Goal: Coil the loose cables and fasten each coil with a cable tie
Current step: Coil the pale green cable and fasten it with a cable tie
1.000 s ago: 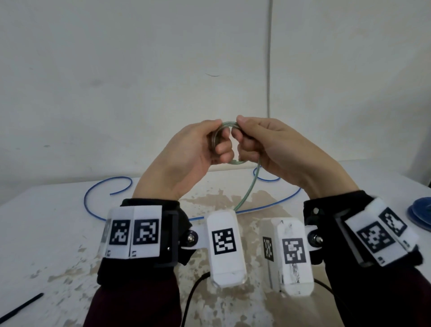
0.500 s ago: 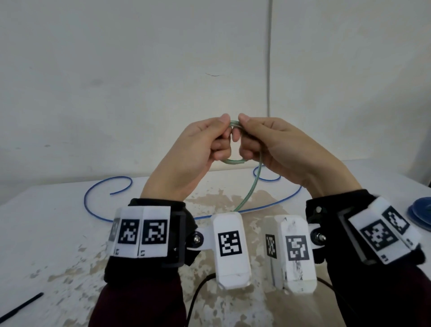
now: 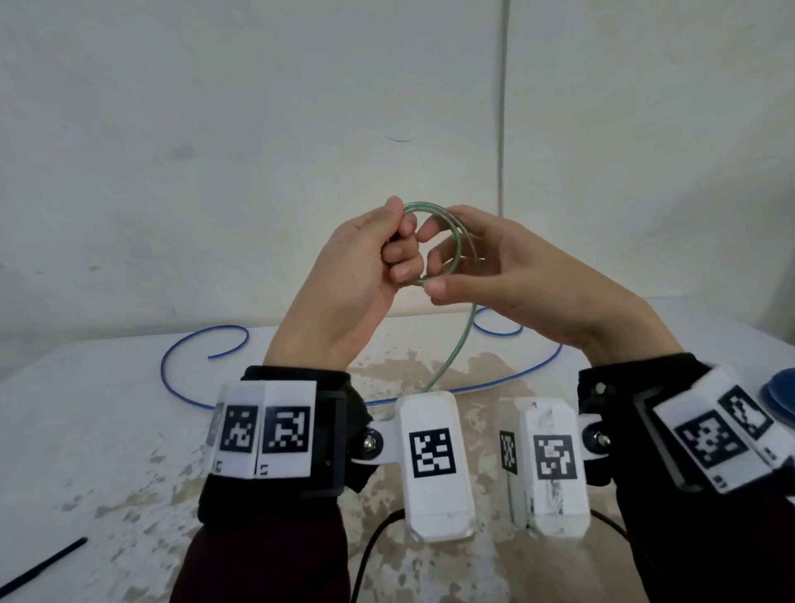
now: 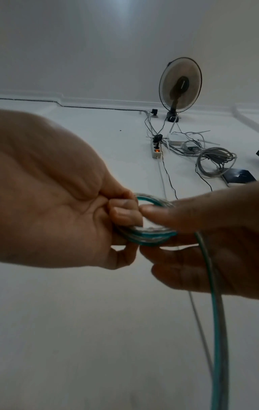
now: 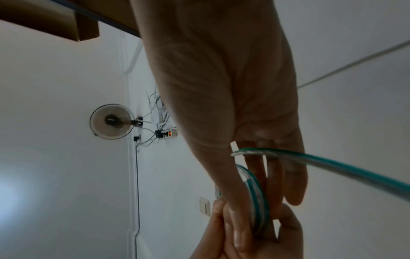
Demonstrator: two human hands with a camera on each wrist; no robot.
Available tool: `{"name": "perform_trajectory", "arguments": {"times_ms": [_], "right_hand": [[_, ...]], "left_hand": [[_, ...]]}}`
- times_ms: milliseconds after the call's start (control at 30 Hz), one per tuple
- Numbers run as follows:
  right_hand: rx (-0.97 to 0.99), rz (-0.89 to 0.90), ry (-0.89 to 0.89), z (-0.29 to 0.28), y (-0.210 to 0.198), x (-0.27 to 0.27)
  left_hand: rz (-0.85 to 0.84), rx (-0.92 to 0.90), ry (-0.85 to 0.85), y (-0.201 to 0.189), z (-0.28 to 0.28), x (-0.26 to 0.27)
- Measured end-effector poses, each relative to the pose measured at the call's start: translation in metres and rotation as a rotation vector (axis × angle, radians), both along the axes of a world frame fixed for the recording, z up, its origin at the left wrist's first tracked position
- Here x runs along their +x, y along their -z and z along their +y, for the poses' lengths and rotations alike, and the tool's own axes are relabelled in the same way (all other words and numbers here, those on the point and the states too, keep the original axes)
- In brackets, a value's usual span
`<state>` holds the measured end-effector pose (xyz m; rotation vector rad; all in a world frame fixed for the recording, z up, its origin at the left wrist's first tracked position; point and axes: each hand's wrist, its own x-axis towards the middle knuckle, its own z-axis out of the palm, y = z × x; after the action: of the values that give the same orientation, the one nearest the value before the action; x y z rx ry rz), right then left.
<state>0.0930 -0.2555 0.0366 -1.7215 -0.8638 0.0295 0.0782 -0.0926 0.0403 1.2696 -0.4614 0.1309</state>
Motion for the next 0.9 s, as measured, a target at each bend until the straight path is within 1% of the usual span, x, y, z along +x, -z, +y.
{"name": "perform_trajectory", "arguments": {"times_ms": [100,300,433,533,600,700,800,900], "right_hand": [[-0.031,-0.087,0.088,0.001,0.0,0.001],[0.014,-0.075,0.076,0.005,0.0,0.0],[0.065,-0.066,0.087,0.004,-0.001,-0.001],[0.064,-0.051,0.079,0.006,0.001,0.0],[0.121,0.022,0.056,0.01,0.001,0.001],[0.31,0.223,-0.025,0.013,0.0,0.002],[0.359,0.271,-0.051,0.017,0.002,0.005],[0.372,0.275,-0.061,0.019,0.004,0.007]], "left_hand": [[0.024,0.002,0.004,0.001,0.0,0.001],[0.044,-0.008,0.045,0.002,0.005,0.002],[0.044,0.005,0.036,0.002,0.007,0.002],[0.053,-0.067,0.045,0.001,0.005,0.001],[0.052,-0.125,0.033,0.0,0.003,0.001],[0.049,-0.187,0.023,-0.002,0.003,0.001],[0.06,-0.239,0.037,-0.003,0.002,-0.001],[0.045,-0.198,0.056,-0.004,0.002,-0.003]]}}
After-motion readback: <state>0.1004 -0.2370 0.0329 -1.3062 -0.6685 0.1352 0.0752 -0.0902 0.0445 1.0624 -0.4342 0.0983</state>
